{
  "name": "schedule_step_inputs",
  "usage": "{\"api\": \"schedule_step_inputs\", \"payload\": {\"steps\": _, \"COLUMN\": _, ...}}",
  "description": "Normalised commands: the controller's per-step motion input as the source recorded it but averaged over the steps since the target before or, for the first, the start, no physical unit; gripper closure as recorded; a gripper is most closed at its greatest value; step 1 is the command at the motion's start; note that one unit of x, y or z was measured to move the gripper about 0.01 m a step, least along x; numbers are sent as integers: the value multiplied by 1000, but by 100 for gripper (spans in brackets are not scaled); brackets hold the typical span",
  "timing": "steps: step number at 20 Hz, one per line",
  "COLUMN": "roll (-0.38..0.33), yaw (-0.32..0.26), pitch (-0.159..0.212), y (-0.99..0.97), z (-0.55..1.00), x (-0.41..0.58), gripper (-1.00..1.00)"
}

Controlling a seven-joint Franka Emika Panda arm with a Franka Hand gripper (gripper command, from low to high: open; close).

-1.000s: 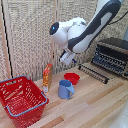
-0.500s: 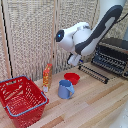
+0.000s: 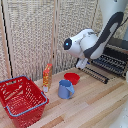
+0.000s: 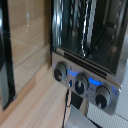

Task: Extend the gripper towards the oven tray handle. Grasp the handle and carefully pull the tray out of the oven. Move the gripper above the red bowl. Grab the red bowl gently. Lift the bowl and place it onto the oven tray.

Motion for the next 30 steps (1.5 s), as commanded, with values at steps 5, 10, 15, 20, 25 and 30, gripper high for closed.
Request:
{"api": "schedule_step_inputs", "payload": {"steps": 5, "roll": 91, "yaw": 35, "pitch": -147, "y": -880, "z": 103, "x": 159, "gripper": -100}}
{"api": "schedule_step_inputs", "payload": {"steps": 10, "roll": 151, "yaw": 19, "pitch": -73, "y": -845, "z": 59, "x": 155, "gripper": -100}}
{"api": "schedule_step_inputs", "payload": {"steps": 15, "roll": 133, "yaw": 6, "pitch": 45, "y": -838, "z": 0, "x": 68, "gripper": -100}}
{"api": "schedule_step_inputs", "payload": {"steps": 20, "roll": 21, "yaw": 0, "pitch": 53, "y": -739, "z": 0, "x": 13, "gripper": -100}}
{"api": "schedule_step_inputs", "payload": {"steps": 25, "roll": 16, "yaw": 0, "pitch": 26, "y": -489, "z": -5, "x": 2, "gripper": -100}}
{"api": "schedule_step_inputs", "payload": {"steps": 30, "roll": 5, "yaw": 20, "pitch": 53, "y": -251, "z": -103, "x": 18, "gripper": -100}}
